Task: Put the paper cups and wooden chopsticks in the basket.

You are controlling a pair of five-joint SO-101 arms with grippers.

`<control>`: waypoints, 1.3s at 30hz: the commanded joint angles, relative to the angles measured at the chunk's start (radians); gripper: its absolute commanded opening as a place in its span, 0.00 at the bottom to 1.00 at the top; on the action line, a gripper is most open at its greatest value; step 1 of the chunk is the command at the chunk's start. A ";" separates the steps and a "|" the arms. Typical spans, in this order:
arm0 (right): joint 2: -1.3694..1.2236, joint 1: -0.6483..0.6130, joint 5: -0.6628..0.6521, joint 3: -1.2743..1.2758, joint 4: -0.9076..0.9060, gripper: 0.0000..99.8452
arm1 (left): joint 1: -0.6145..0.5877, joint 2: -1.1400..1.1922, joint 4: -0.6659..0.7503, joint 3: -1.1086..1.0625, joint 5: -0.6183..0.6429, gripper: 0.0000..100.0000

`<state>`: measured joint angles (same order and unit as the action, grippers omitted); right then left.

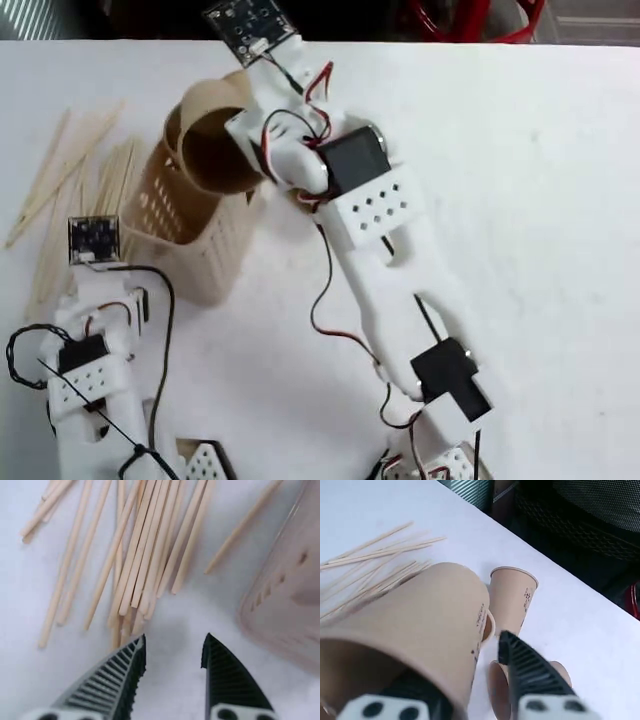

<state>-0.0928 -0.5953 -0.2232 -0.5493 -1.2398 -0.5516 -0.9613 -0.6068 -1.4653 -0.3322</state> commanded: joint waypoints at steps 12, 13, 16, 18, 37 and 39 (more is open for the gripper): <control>0.016 -0.019 -0.003 -0.043 0.177 0.30 | 0.051 -0.022 0.052 -0.031 -0.080 0.19; 0.016 -0.031 -0.003 -0.043 0.177 0.30 | 0.061 -0.022 0.054 -0.032 -0.086 0.19; 0.018 -0.054 -0.009 -0.044 0.179 0.30 | 0.062 -0.022 0.054 -0.032 -0.087 0.19; 0.018 -0.059 -0.009 -0.044 0.197 0.30 | 0.062 -0.022 0.054 -0.032 -0.087 0.19; 0.058 -0.050 -0.009 -0.081 0.033 0.30 | -0.108 -0.022 0.048 0.035 0.048 0.19; 0.064 -0.050 -0.009 -0.081 0.016 0.30 | -0.108 -0.022 0.048 0.035 0.048 0.19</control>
<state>-0.0806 -0.6460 -0.2232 -0.5861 -1.2014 -0.6513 -0.9720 -0.5623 -1.4945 -0.2984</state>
